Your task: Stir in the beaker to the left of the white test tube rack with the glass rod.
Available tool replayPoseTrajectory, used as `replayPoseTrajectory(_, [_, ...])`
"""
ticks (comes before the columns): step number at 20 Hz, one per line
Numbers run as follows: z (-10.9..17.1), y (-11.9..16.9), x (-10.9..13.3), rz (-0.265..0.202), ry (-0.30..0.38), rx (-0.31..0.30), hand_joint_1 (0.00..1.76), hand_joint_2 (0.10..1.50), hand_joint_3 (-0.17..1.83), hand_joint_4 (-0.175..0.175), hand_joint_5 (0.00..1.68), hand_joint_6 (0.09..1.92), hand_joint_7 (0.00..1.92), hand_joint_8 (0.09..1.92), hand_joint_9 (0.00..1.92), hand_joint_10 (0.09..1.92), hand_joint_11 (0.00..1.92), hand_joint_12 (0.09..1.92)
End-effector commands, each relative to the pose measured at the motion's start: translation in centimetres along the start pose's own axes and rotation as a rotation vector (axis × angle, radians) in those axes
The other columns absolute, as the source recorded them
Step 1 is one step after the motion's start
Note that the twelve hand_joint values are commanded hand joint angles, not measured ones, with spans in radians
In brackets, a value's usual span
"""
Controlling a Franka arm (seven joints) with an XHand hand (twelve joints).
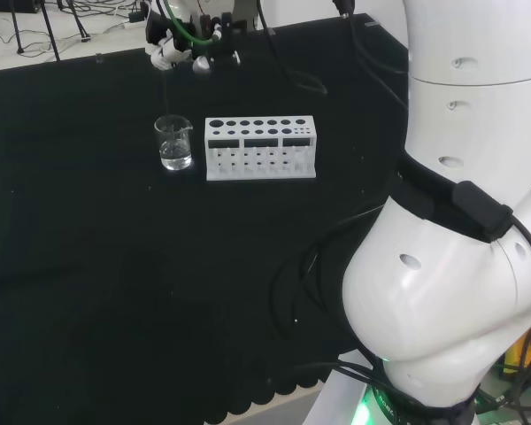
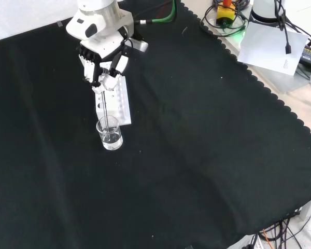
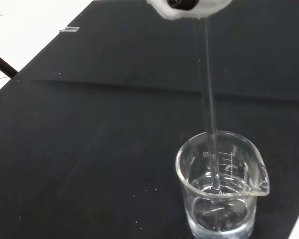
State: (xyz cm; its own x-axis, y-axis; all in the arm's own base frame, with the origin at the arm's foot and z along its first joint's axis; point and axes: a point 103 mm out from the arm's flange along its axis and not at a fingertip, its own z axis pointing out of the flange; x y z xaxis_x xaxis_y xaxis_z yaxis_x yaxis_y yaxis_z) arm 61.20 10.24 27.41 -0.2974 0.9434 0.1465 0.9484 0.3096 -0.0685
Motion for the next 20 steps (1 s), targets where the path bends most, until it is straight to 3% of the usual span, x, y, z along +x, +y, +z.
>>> replayPoseTrajectory(1, [-0.8, -1.9, -0.3, 0.027, -0.015, -0.002, 1.29, 1.09, 0.00, -0.175, 1.04, 0.60, 1.07, 1.17, 1.59, 0.90, 1.56, 0.75])
replayPoseTrajectory(6, [-0.2, -1.9, 0.7, 0.015, -0.015, 0.005, 1.29, 1.09, 0.00, -0.175, 1.04, 0.60, 1.07, 1.17, 1.59, 0.90, 1.56, 0.75])
replayPoseTrajectory(13, [0.2, 1.1, 0.7, -0.012, -0.010, -0.005, 1.29, 1.09, 0.00, -0.175, 1.04, 0.60, 1.07, 1.17, 1.59, 0.90, 1.56, 0.75])
replayPoseTrajectory(20, [-0.3, 0.1, -2.3, 0.039, -0.007, 0.002, 1.29, 1.09, 0.00, -0.175, 1.04, 0.60, 1.07, 1.17, 1.59, 0.90, 1.56, 0.75])
